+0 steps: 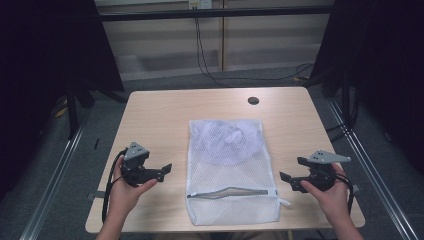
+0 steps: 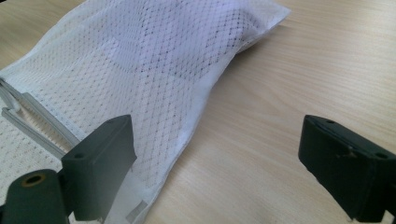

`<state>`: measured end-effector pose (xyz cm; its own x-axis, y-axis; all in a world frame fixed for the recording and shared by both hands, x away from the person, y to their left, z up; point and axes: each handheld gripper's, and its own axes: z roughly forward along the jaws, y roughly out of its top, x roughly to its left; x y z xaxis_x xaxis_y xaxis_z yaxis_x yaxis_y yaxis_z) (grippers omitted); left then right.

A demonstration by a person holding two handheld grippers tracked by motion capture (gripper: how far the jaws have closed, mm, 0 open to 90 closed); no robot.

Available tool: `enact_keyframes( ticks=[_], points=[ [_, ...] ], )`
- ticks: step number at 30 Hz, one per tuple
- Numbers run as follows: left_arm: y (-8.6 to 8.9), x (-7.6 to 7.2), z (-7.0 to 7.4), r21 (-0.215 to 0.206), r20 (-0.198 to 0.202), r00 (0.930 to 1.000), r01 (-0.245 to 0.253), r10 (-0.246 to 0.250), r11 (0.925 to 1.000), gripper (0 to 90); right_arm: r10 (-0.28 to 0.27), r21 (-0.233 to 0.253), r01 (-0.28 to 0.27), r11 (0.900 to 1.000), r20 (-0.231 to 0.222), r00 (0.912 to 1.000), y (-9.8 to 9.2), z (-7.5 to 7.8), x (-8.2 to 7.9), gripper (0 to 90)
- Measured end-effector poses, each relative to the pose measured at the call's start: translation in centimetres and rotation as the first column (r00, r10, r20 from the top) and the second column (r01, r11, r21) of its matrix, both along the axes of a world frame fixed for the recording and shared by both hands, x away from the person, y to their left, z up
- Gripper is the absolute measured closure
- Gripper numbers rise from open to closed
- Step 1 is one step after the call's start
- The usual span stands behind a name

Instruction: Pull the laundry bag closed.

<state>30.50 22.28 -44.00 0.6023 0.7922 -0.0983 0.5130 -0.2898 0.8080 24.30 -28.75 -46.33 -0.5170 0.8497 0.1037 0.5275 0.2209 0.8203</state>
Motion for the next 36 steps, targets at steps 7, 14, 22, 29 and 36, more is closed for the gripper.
enact_keyframes(
  ticks=[7,14,22,29,36],
  points=[
    [-0.1,0.0,-0.1,0.008,-0.003,1.0,0.001,-0.001,1.0,4.6,0.016,0.0,-0.016,1.0,0.003,0.9999,0.4,0.1,0.0,10.7],
    [-0.4,-0.1,0.0,0.007,-0.004,1.0,0.009,-0.009,0.9999,5.1,0.029,0.02,-0.029,0.999,-0.007,0.9996,1.2,0.4,-0.1,10.7],
    [-0.2,-0.1,0.1,0.013,-0.003,0.9999,0.012,-0.012,0.9998,5.1,0.073,0.008,-0.073,0.997,-0.024,0.997,3.3,0.7,0.2,10.9],
    [0.0,-0.2,0.1,-0.002,-0.006,0.9999,0.011,-0.011,0.9999,5.1,0.131,-0.01,-0.131,0.991,-0.039,0.9906,5.4,0.9,0.4,11.2],
    [0.1,-0.2,0.1,0.0,-0.004,0.9999,0.013,-0.013,0.9999,5.1,0.159,-0.006,-0.16,0.987,-0.058,0.9855,6.6,1.2,0.7,11.1]
  ],
)
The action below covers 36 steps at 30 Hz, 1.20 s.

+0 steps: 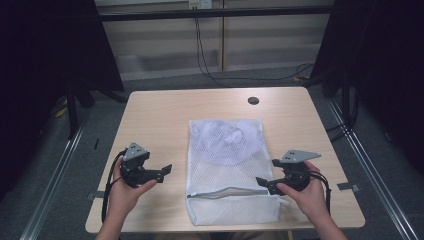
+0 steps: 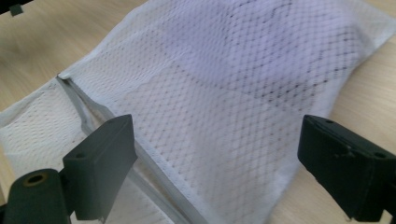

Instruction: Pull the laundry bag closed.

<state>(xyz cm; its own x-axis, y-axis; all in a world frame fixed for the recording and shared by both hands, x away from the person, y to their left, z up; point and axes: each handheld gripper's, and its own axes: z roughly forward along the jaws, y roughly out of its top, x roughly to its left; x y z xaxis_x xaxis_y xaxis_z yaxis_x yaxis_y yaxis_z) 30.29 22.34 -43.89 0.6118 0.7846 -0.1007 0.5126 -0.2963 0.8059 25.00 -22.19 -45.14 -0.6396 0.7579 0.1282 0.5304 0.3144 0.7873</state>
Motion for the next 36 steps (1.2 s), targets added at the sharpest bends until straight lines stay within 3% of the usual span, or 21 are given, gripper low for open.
enact_keyframes(
  ticks=[19,36],
  points=[
    [-0.1,0.0,-0.1,0.004,-0.004,1.0,0.005,-0.005,1.0,5.2,0.073,0.0,-0.073,0.997,-0.029,0.9969,3.6,0.2,0.8,11.1],
    [0.0,0.0,0.0,0.012,0.007,0.9999,0.008,-0.008,0.9999,5.4,0.14,0.021,-0.139,0.99,-0.051,0.9888,7.9,0.2,1.4,11.0]
  ],
)
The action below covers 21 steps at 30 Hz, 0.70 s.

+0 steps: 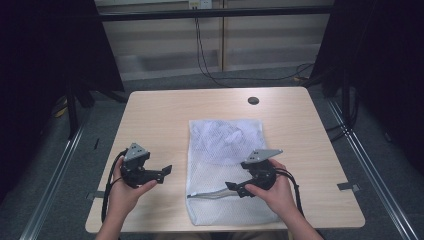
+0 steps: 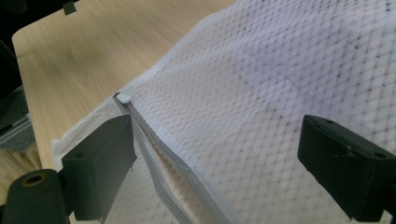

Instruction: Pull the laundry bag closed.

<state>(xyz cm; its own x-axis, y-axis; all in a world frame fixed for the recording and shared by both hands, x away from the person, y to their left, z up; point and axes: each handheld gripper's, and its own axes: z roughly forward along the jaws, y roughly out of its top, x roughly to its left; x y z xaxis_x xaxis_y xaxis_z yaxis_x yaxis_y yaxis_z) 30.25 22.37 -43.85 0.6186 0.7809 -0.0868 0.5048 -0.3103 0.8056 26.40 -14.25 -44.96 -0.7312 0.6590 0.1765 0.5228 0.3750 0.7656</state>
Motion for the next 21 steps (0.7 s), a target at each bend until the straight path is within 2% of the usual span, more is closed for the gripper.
enact_keyframes(
  ticks=[21],
  points=[
    [0.0,-0.1,-0.1,0.0,-0.007,1.0,0.005,-0.005,1.0,5.4,0.079,0.024,-0.079,0.997,-0.033,0.9963,4.2,-0.7,0.4,11.1]
  ],
)
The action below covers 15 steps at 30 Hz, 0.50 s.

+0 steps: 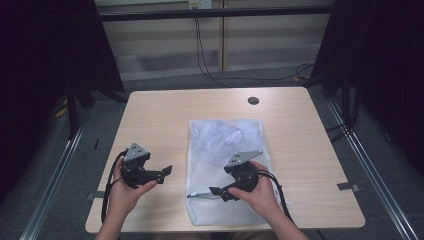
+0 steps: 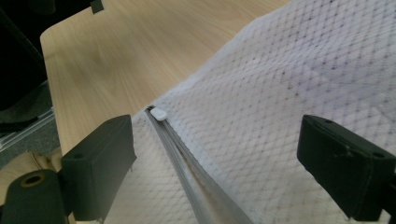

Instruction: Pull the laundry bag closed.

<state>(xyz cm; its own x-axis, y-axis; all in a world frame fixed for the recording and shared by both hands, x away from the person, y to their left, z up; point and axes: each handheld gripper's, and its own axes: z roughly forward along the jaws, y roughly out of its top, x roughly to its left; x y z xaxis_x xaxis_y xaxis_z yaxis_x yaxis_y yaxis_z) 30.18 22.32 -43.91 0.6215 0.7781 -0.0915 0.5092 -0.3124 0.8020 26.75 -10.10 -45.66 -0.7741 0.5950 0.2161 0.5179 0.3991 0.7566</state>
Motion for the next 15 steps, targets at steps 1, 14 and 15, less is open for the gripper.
enact_keyframes(
  ticks=[1,14,15],
  points=[
    [0.0,0.0,0.0,0.0,0.0,1.0,0.0,0.0,1.0,5.4,-0.003,0.01,0.004,1.0,-0.002,1.0,0.1,0.0,0.0,11.1],
    [0.0,0.0,-0.1,0.005,-0.007,1.0,0.002,-0.002,1.0,5.4,0.017,0.033,-0.016,0.999,-0.034,0.9993,1.6,-1.0,0.1,13.4],
    [0.0,0.0,-0.1,0.006,-0.006,1.0,0.003,-0.003,1.0,5.4,0.016,0.029,-0.015,0.999,-0.036,0.9992,1.6,-1.1,0.1,13.5]
  ],
)
